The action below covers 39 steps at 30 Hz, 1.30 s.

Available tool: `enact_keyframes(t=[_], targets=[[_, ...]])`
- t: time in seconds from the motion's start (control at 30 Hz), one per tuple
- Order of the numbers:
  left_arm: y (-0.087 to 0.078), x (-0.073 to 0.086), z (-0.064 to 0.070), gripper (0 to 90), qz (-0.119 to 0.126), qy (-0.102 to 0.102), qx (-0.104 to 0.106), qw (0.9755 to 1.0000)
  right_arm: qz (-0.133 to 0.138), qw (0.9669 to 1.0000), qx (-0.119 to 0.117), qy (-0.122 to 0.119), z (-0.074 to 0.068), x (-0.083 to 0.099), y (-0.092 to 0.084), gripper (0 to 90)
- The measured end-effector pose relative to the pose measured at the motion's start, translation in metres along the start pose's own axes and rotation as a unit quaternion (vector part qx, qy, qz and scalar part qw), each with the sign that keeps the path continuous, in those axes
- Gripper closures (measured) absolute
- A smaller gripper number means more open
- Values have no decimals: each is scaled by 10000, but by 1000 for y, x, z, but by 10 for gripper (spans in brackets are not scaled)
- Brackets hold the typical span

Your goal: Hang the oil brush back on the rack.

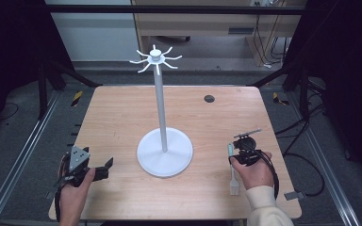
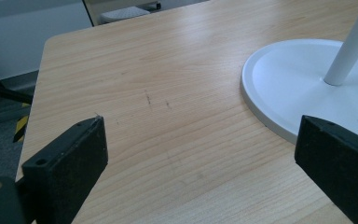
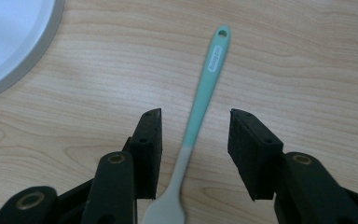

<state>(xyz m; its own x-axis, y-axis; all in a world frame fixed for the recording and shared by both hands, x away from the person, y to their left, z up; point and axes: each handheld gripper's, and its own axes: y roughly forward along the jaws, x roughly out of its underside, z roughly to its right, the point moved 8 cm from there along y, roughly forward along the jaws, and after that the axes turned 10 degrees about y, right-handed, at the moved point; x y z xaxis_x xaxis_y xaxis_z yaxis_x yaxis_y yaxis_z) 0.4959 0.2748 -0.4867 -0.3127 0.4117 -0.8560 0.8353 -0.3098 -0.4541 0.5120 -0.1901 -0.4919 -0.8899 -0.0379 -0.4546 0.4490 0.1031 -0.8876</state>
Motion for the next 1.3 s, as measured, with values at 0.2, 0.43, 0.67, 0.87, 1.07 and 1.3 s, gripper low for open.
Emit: enact_keyframes(t=[0.2, 0.43, 0.67, 0.87, 1.07, 1.3], targets=[[0, 1, -1, 19, -12, -3, -20, 10000, -179, 9998, 56, 38, -1, 10, 9, 587], [1, 0, 2, 19, -14, 38, 4, 10000, -363, 9993, 91, 87, -1, 20, 20, 642], [1, 0, 1, 19, -18, 31, 22, 10000, -495, 9985, 181, 147, 0, 25, 32, 659], [1, 0, 2, 18, 0, 46, 26, 10000, -658, 9974, 153, 237, 1, 29, 39, 699], [1, -1, 3, 19, 14, 53, 43, 10000, -739, 9967, 151, 291, 1, 30, 43, 731], [-1, -2, 2, 18, 67, 37, 25, 10000, -755, 9965, 139, 322, 2, 29, 45, 764]])
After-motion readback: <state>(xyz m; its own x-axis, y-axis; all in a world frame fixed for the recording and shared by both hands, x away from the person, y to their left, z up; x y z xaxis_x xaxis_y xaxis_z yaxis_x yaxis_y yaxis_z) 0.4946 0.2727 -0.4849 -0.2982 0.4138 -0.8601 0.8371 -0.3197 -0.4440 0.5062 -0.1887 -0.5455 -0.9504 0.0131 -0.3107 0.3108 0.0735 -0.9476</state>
